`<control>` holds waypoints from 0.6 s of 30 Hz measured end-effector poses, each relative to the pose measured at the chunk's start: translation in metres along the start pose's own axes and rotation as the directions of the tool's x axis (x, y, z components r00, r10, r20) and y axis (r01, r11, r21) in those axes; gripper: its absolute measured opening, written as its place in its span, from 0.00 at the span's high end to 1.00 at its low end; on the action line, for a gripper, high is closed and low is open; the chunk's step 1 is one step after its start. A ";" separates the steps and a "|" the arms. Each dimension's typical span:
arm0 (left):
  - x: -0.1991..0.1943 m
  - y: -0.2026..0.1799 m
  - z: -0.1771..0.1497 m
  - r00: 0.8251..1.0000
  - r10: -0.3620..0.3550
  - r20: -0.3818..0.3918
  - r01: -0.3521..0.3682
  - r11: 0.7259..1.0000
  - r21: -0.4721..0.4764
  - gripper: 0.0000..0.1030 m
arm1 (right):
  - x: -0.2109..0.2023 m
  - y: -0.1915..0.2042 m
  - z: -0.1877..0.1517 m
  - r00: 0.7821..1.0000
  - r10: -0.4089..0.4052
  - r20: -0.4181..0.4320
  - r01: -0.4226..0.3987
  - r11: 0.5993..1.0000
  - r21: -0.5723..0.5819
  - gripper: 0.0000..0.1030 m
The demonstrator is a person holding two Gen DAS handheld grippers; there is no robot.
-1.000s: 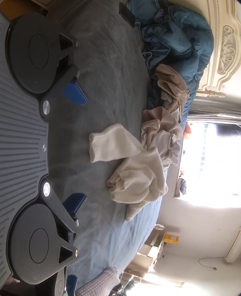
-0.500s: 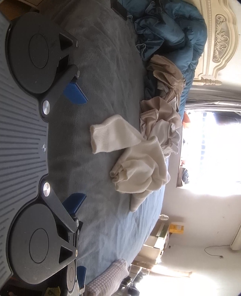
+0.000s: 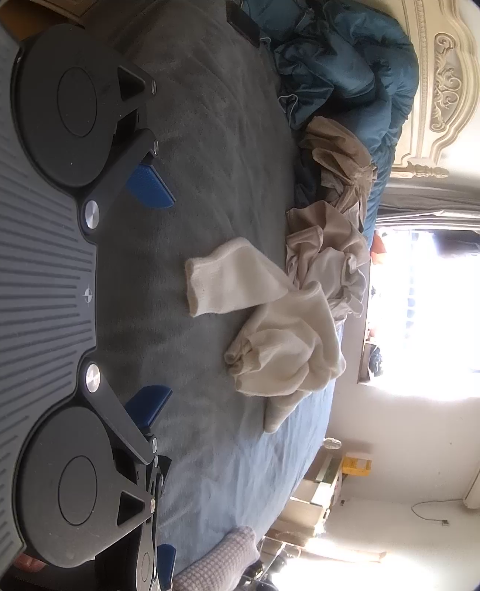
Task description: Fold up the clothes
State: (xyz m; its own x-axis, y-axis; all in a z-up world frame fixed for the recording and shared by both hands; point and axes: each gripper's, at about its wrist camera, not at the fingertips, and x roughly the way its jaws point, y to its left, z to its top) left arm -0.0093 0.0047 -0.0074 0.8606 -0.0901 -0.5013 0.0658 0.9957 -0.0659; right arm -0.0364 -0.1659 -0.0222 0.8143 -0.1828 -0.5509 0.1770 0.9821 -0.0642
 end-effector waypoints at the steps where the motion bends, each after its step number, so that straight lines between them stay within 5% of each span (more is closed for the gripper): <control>1: 0.000 0.000 0.000 1.000 0.000 0.000 0.000 1.000 0.000 0.00 | 0.000 0.000 0.000 1.000 0.000 0.001 0.000 1.000 -0.001 0.00; 18: 0.001 0.006 0.000 1.000 0.003 -0.012 -0.003 1.000 -0.018 0.00 | 0.000 0.005 0.000 1.000 0.003 -0.003 -0.003 1.000 -0.013 0.00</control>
State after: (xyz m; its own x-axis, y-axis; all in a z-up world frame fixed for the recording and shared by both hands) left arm -0.0078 0.0105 -0.0079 0.8546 -0.0877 -0.5118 0.0541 0.9953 -0.0804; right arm -0.0358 -0.1611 -0.0227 0.8130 -0.1802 -0.5537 0.1679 0.9831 -0.0733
